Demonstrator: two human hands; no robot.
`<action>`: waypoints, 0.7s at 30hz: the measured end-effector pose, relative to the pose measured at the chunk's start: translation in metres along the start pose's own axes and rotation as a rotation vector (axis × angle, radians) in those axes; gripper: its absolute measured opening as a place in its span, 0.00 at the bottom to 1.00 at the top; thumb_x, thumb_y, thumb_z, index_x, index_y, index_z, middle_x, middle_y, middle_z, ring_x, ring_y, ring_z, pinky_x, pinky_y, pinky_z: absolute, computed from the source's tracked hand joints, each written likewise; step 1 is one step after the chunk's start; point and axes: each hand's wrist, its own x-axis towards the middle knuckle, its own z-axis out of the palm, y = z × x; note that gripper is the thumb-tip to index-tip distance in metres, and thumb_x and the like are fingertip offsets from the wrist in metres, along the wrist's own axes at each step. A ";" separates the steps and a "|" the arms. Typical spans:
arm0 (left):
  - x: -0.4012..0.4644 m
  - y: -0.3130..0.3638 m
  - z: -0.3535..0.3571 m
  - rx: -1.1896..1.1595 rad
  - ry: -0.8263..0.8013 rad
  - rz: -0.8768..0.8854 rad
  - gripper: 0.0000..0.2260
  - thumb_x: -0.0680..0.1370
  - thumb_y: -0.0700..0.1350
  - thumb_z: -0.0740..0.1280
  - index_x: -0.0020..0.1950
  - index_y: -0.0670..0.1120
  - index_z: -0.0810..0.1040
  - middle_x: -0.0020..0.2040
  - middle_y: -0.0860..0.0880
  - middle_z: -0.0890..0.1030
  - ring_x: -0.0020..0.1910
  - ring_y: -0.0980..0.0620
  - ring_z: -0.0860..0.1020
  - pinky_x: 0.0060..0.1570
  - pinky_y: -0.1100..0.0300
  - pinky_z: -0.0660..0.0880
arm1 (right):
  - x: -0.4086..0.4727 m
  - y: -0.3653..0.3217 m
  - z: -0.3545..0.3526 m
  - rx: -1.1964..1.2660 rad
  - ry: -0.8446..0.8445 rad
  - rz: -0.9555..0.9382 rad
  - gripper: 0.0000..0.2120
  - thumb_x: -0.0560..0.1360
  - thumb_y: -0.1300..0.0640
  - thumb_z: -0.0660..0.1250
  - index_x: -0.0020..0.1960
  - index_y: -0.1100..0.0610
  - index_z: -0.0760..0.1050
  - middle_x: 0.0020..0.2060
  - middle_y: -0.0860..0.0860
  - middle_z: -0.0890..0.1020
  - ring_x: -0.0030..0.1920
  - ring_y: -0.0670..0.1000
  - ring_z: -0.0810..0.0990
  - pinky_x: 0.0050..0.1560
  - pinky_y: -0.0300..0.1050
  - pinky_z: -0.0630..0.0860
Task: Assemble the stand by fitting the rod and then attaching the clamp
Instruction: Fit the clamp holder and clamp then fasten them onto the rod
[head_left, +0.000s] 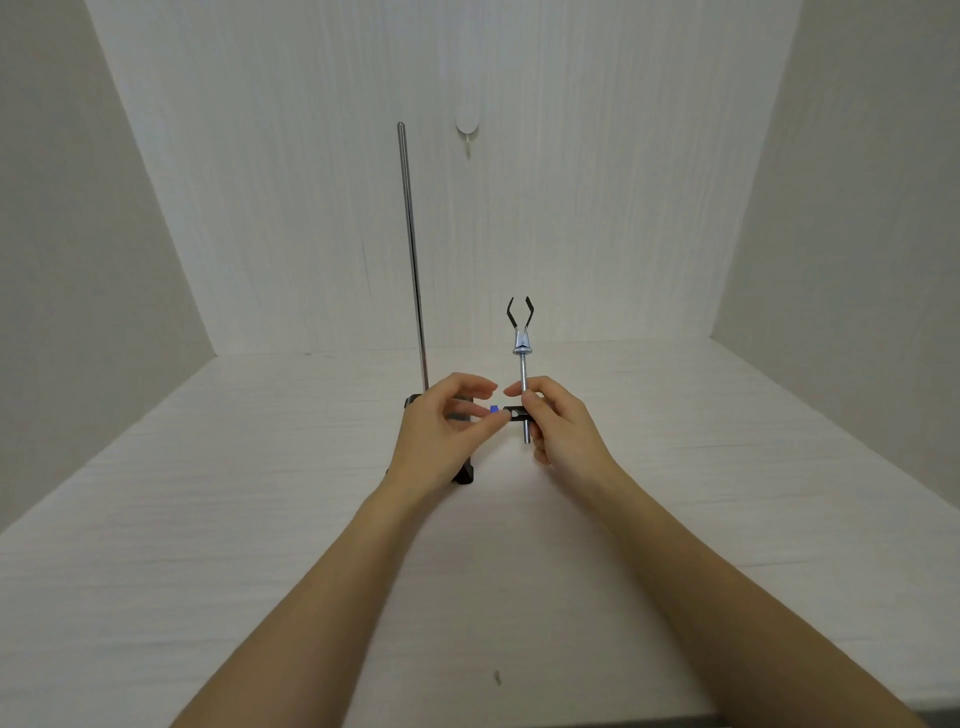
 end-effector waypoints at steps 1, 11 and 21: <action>-0.001 -0.001 0.000 0.011 -0.024 0.003 0.08 0.70 0.42 0.73 0.47 0.51 0.81 0.46 0.56 0.83 0.42 0.60 0.82 0.41 0.70 0.76 | 0.000 0.000 0.000 0.006 0.002 0.003 0.11 0.80 0.59 0.54 0.51 0.57 0.76 0.29 0.50 0.64 0.26 0.46 0.60 0.25 0.38 0.58; -0.003 -0.003 0.004 -0.009 -0.022 -0.057 0.06 0.77 0.44 0.67 0.53 0.49 0.79 0.40 0.51 0.82 0.35 0.57 0.81 0.41 0.61 0.78 | -0.002 -0.003 0.001 0.014 0.005 -0.011 0.11 0.80 0.59 0.55 0.51 0.56 0.76 0.28 0.50 0.64 0.25 0.45 0.61 0.26 0.40 0.58; -0.003 0.001 0.000 0.076 -0.006 0.040 0.14 0.71 0.37 0.72 0.41 0.59 0.81 0.37 0.59 0.82 0.35 0.62 0.79 0.39 0.73 0.73 | -0.003 -0.003 -0.001 -0.006 0.017 -0.005 0.12 0.80 0.58 0.55 0.52 0.56 0.77 0.28 0.49 0.65 0.26 0.46 0.62 0.27 0.41 0.59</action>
